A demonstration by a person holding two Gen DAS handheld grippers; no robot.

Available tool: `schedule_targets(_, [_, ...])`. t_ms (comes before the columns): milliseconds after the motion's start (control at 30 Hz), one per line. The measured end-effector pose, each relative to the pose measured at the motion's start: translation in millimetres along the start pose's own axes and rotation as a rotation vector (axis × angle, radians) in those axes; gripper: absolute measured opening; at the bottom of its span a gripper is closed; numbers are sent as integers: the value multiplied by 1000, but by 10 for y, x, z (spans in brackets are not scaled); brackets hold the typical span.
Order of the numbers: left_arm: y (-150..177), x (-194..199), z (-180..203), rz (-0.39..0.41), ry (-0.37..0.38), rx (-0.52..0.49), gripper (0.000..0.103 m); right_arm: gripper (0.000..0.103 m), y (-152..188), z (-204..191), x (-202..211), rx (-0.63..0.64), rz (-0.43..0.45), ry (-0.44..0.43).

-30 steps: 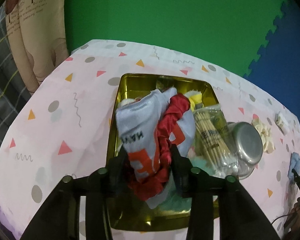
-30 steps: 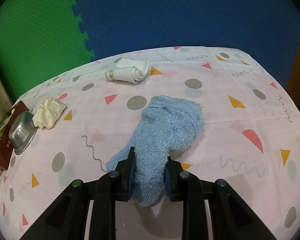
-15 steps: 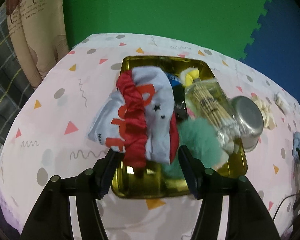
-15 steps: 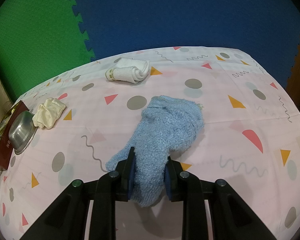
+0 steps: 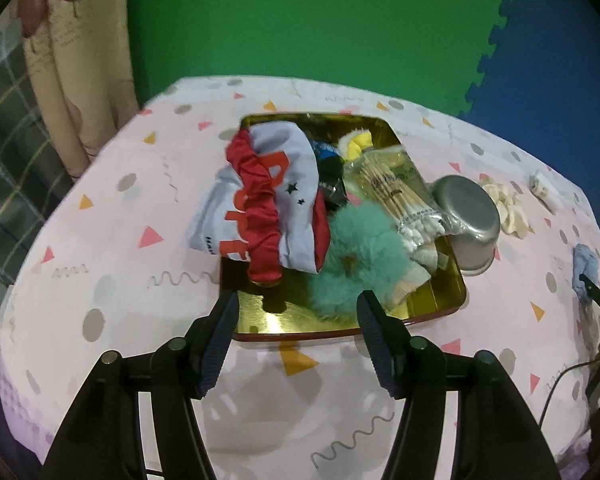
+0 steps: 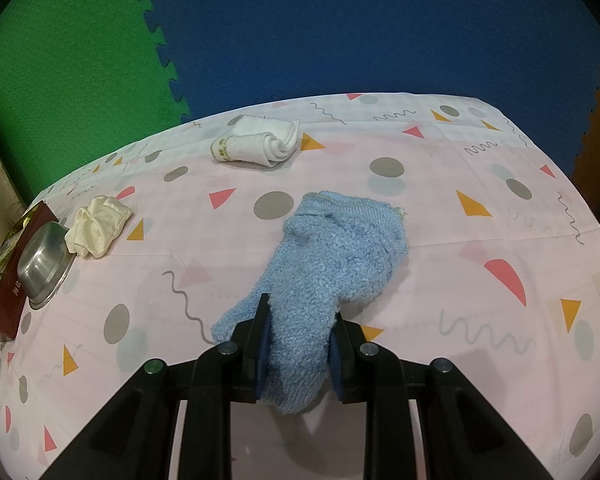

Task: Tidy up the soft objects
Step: 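Carry the white pouch into the gold tin and open the left gripper, then carry the blue fuzzy towel into the gold tin and open the right gripper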

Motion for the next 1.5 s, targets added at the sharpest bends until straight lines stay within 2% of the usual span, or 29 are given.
schedule_targets(200, [-32,174,-9,91,-51,34,62,25,0,1,2,-3,-1,-5])
schedule_targets(400, [-106,198,-60,146,-115,71,65,25,-4,-3,1,0,-1,0])
schedule_targets(567, [-150,237,-92,209,-149,118,72,25,-2,-2,-1,1,0,-1])
schedule_targets(700, [-147,180,-102,214,-131,155,73,25,-3,-6,2,10,-1,12])
schedule_targets(800, [-128,173,-125,229,-169,146,73,25,-1,-1,4,4,-2,10])
schedule_targets(867, [-123,184,-135,239,-169,140,74,25,-5,3,5,-8,-6,13])
schedule_targets(1000, [-112,173,-127,237,-165,135,80,23,-11,-31,6,0,-3,54])
schedule_targets(1067, [-101,163,-100,228,-149,126,80,23,-7,-41,17,2,4,75])
schedule_targets(1333, [-88,141,-87,225,-160,114,83,21,-15,-102,108,3,19,122])
schedule_targets(1500, [-88,173,-141,242,-178,139,87,20,-70,-267,248,26,47,110])
Point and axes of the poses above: each gripper's, at about its wrist camera, not at the fingertips, and x roughly against the way its jaws point, z to its right, y to its underside, the point moved 8 cm from there along -x, roughly the way its jaws point, and after that the axes turned 7 degrees about -z, right-handed, at the moved point
